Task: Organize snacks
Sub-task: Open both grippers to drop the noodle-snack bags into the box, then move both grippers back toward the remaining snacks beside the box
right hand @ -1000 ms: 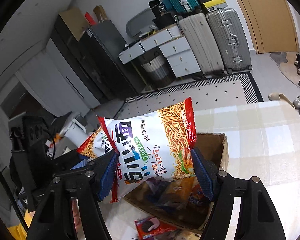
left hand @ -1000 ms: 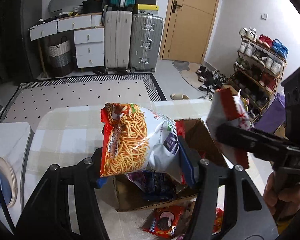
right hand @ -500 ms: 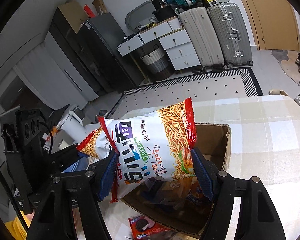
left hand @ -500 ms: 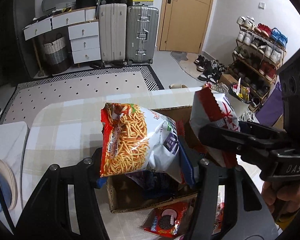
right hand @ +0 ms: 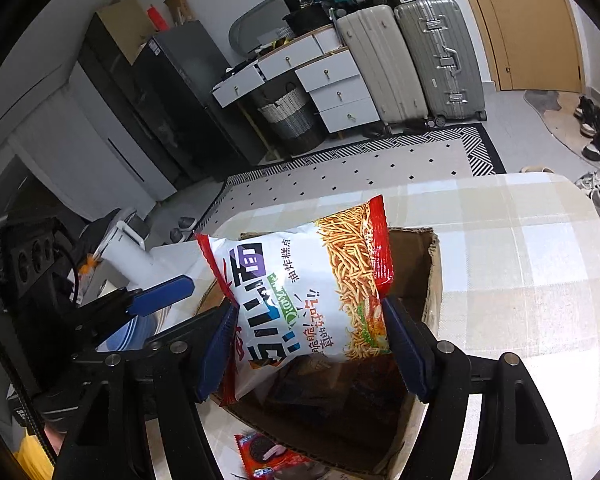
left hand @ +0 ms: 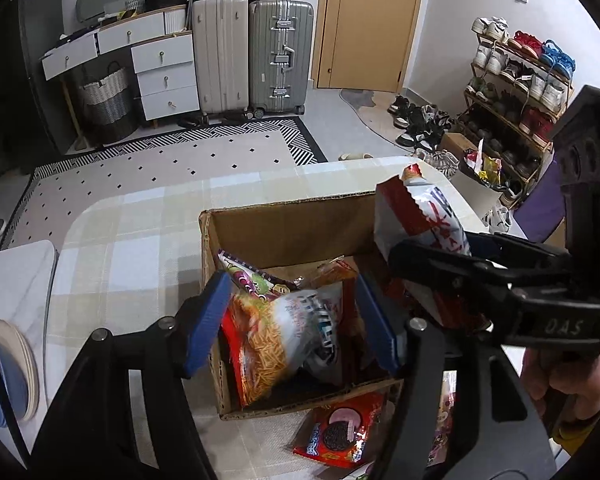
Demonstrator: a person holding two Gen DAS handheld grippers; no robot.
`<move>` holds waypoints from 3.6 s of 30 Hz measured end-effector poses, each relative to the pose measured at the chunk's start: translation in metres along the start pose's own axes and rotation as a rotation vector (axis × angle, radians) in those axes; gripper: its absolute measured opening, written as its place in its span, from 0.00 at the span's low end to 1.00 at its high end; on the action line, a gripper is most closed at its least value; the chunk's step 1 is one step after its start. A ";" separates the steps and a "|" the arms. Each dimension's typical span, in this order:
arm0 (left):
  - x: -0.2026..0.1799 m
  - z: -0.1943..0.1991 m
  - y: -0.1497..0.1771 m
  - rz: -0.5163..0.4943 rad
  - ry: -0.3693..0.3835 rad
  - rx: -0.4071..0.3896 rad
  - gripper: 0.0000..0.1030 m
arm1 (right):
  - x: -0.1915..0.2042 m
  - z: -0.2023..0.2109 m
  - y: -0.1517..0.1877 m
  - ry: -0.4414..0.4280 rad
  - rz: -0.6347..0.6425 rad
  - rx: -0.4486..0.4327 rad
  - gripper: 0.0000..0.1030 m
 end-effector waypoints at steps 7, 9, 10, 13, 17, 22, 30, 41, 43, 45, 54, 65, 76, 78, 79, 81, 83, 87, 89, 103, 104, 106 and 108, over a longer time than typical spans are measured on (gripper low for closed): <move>0.008 0.018 0.008 0.027 0.004 -0.027 0.62 | -0.003 -0.007 0.010 -0.030 -0.053 0.044 0.70; 0.009 0.028 0.012 0.033 0.007 -0.036 0.62 | 0.000 -0.007 0.010 -0.005 -0.028 0.048 0.70; 0.010 0.032 0.013 0.036 0.010 -0.041 0.62 | 0.003 -0.007 0.009 0.013 -0.003 0.053 0.70; 0.008 0.045 0.018 0.025 0.017 -0.047 0.63 | 0.010 -0.007 0.010 0.021 0.019 0.062 0.71; 0.007 0.063 0.023 0.019 0.011 -0.056 0.63 | 0.018 -0.007 0.013 0.054 0.051 0.087 0.71; 0.005 0.087 0.030 0.019 0.009 -0.065 0.63 | 0.027 0.003 0.015 0.089 0.098 0.096 0.73; 0.002 0.130 0.047 0.035 0.019 -0.079 0.63 | 0.033 0.010 0.010 0.186 0.166 0.108 0.81; -0.009 0.198 0.065 0.028 0.021 -0.121 0.63 | 0.077 0.081 0.008 0.118 0.169 -0.017 0.81; -0.013 0.212 0.068 0.027 0.024 -0.134 0.63 | 0.086 0.097 0.007 0.106 0.176 -0.040 0.81; -0.018 0.228 0.073 0.025 0.027 -0.152 0.63 | 0.099 0.118 0.009 0.095 0.193 -0.070 0.81; -0.030 0.316 0.103 0.049 0.046 -0.282 0.78 | 0.146 0.225 0.039 0.091 0.246 -0.254 0.89; -0.039 0.413 0.169 0.089 0.086 -0.405 0.99 | 0.186 0.329 0.105 0.143 0.311 -0.442 0.99; -0.024 0.450 0.244 0.122 0.115 -0.475 0.99 | 0.182 0.333 0.184 0.164 0.282 -0.505 0.99; -0.020 0.435 0.261 0.116 0.105 -0.452 0.99 | 0.176 0.322 0.198 0.163 0.265 -0.486 0.99; -0.019 0.427 0.267 0.112 0.098 -0.439 0.99 | 0.172 0.315 0.204 0.164 0.260 -0.471 0.99; -0.015 0.404 0.284 0.108 0.054 -0.407 0.99 | 0.166 0.301 0.216 0.163 0.248 -0.431 0.99; -0.014 0.380 0.296 0.105 -0.008 -0.363 0.99 | 0.160 0.291 0.223 0.152 0.228 -0.409 0.99; -0.022 0.351 0.307 0.092 -0.005 -0.304 0.99 | 0.152 0.278 0.227 0.132 0.199 -0.401 0.99; -0.026 0.342 0.308 0.079 -0.015 -0.297 0.99 | 0.148 0.275 0.228 0.134 0.193 -0.396 0.99; -0.026 0.262 0.299 0.105 -0.021 -0.156 0.99 | 0.101 0.216 0.246 0.169 0.119 -0.269 0.99; -0.025 0.252 0.299 0.109 -0.023 -0.139 0.99 | 0.096 0.209 0.247 0.166 0.110 -0.255 0.99; -0.020 0.228 0.299 0.120 -0.037 -0.100 0.99 | 0.085 0.195 0.249 0.159 0.087 -0.226 0.99; -0.016 0.210 0.300 0.135 -0.048 -0.068 0.99 | 0.075 0.183 0.251 0.157 0.067 -0.200 0.99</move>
Point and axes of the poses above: each gripper's, at about its wrist camera, not at the fingertips, and z roughly against the way its jaws point, x to its left, y to its underside, the point moved 7 cm from there along -z, roughly the way its jaws point, and after that the axes turned 12 degrees about z, right-handed, at the moved point
